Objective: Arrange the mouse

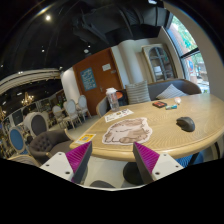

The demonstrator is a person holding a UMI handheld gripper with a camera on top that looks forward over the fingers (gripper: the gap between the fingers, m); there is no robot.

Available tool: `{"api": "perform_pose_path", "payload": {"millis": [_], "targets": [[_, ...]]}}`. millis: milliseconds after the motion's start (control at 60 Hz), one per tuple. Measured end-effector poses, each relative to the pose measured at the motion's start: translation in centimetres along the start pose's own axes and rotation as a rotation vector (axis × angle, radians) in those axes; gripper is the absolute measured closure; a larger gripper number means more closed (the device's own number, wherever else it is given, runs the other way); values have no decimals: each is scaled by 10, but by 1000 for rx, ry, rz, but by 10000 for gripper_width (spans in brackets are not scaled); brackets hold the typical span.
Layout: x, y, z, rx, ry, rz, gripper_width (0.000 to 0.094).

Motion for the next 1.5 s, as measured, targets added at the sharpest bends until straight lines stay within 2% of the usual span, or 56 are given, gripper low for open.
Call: {"api": "perform_pose_path", "payload": {"millis": [83,183,383,500,783,867,900,933,1050,1067,1100,1200,1317,1417,1500], "targets": [[3,5,1,4,-12,-9,89],[13,30,6,38,-35,-79,91],[14,152,18,82,-95,-356,93],[9,223,26,93,-145,-484,93],[-39,316,54,95,-239,-572,96],[-56,330,64,37,-264,-566,172],[-60,338,68,22,-264,-577,238],[-66,347,70,12,-269,-606,348],[-65,356,79,-3,-264,-674,450],[-65,355,81,6,-246,-672,535],[-66,354,87,1,-225,-679,558],[-78,321,104,-56,-171,-598,568],[-110,244,135,83,-124,-526,569],[-160,168,137,113,-124,-424,570],[-202,124,118,163,-173,-376,571]]}}
Point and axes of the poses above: the point between the fingertips, and its own axes, seen from behind it with the camera up: y to the right, z up, x backward, against the way the camera looks, the point moved 9 cm from there along x, backward, against the way the camera looks, and after that the axes turned 6 degrees about z, right-handed, at the moved point
